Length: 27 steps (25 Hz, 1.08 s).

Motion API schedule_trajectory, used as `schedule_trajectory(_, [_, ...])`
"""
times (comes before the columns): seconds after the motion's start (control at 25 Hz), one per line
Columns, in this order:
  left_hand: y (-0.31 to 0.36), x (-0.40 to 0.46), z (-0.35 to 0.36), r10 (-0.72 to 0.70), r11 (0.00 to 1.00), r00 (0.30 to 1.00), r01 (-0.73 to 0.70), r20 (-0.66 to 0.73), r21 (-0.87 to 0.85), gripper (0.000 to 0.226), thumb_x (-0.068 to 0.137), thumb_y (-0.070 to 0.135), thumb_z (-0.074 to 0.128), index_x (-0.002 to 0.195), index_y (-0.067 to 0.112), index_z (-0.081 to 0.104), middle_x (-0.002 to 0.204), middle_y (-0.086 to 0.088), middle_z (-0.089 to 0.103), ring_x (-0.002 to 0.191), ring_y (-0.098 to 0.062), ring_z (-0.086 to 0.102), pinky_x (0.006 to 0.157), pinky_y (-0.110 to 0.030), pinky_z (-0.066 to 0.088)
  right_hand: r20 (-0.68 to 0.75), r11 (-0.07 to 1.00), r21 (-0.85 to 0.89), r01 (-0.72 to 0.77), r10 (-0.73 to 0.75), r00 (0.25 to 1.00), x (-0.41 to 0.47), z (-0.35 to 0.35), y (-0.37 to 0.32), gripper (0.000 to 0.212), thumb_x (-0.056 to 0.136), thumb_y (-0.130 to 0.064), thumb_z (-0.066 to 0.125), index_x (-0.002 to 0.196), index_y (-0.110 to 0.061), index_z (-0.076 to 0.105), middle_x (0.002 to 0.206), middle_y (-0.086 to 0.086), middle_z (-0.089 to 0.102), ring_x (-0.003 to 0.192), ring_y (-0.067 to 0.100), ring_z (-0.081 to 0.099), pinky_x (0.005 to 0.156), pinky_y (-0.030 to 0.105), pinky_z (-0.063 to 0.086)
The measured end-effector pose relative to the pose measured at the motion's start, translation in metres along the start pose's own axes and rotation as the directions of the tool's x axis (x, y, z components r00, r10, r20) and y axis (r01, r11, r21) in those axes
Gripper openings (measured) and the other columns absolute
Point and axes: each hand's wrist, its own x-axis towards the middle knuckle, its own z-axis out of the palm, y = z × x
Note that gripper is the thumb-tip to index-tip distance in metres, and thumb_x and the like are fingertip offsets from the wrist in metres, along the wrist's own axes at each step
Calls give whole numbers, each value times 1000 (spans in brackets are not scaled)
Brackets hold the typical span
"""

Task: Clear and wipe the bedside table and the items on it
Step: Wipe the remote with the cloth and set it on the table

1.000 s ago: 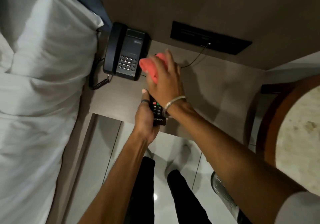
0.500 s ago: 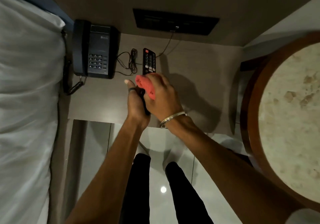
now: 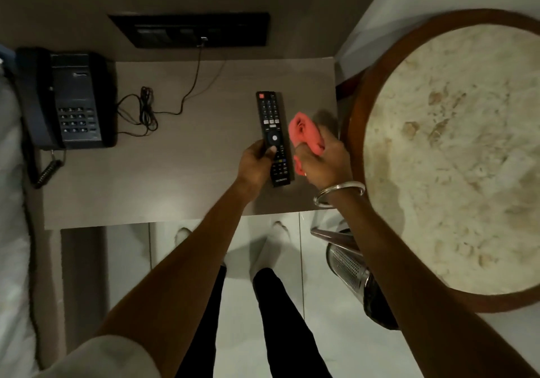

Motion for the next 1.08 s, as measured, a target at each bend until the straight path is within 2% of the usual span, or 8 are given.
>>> schedule_trajectory(0.16, [2, 19, 38, 53, 971, 997, -40, -47, 237, 26, 106, 4, 58, 128, 4, 72, 122, -16, 77, 109, -29, 73, 105, -50, 57, -32, 977, 214, -4, 11, 999, 22, -16, 10, 36, 92, -27, 68, 127, -20, 65, 100, 11, 76, 77, 20, 73, 69, 32, 64])
schedule_trajectory(0.32, [3, 24, 53, 86, 951, 990, -50, -107, 305, 36, 102, 4, 64, 138, 8, 66, 130, -12, 75, 118, -28, 71, 106, -41, 57, 45, 915, 394, -84, 72, 996, 36, -24, 13, 32, 85, -28, 69, 116, -23, 69, 91, -4, 78, 81, 16, 76, 73, 36, 64])
schedule_trajectory(0.48, [9, 20, 50, 166, 903, 977, -95, -136, 419, 36, 101, 12, 66, 138, 12, 64, 130, -10, 72, 114, -18, 66, 97, -29, 54, 458, 596, 691, -409, 76, 885, 40, -38, 4, 53, 81, -42, 76, 124, -13, 64, 107, 15, 75, 88, 33, 74, 68, 39, 63])
schedule_trajectory(0.64, [19, -3, 23, 196, 925, 951, -98, -239, 368, 49, 107, 17, 59, 153, 7, 49, 148, -20, 52, 131, -32, 58, 109, -35, 49, 561, 527, 697, -486, 20, 827, 29, -28, -15, 52, 85, -22, 73, 134, -11, 59, 110, 16, 75, 95, 35, 75, 74, 41, 65])
schedule_trajectory(0.76, [30, -45, -26, 385, 889, 845, -231, -372, 396, 50, 111, 23, 51, 158, 6, 44, 156, -19, 46, 143, -31, 49, 116, -31, 40, 553, 466, 722, -512, 56, 831, 12, 6, -43, 34, 88, -11, 59, 121, -15, 67, 110, 13, 76, 104, 35, 72, 107, 60, 51])
schedule_trajectory(0.84, [37, -71, -67, 527, 811, 725, -274, -443, 516, 55, 111, 31, 47, 160, 7, 41, 164, -18, 40, 155, -33, 35, 128, -42, 31, 539, 466, 733, -496, 46, 841, -6, 36, -70, 33, 89, -5, 54, 118, -13, 68, 107, 12, 76, 102, 32, 71, 113, 55, 45])
schedule_trajectory(1.0, [42, -140, -185, 638, 669, 539, -34, -550, 742, 68, 109, 47, 44, 167, 15, 30, 176, -16, 17, 165, -38, 3, 133, -47, 3, 625, 542, 653, -530, 11, 781, -65, 132, -138, 49, 94, 3, 46, 141, -8, 54, 109, 16, 70, 103, 34, 68, 104, 50, 51])
schedule_trajectory(1.08, [33, -182, -250, 612, 659, 479, 130, -629, 741, 70, 109, 51, 43, 168, 18, 27, 177, -16, 11, 165, -40, 0, 134, -51, 1, 636, 599, 622, -504, -11, 772, -108, 187, -171, 48, 95, 7, 45, 135, -16, 57, 109, 13, 67, 108, 36, 63, 108, 56, 45])
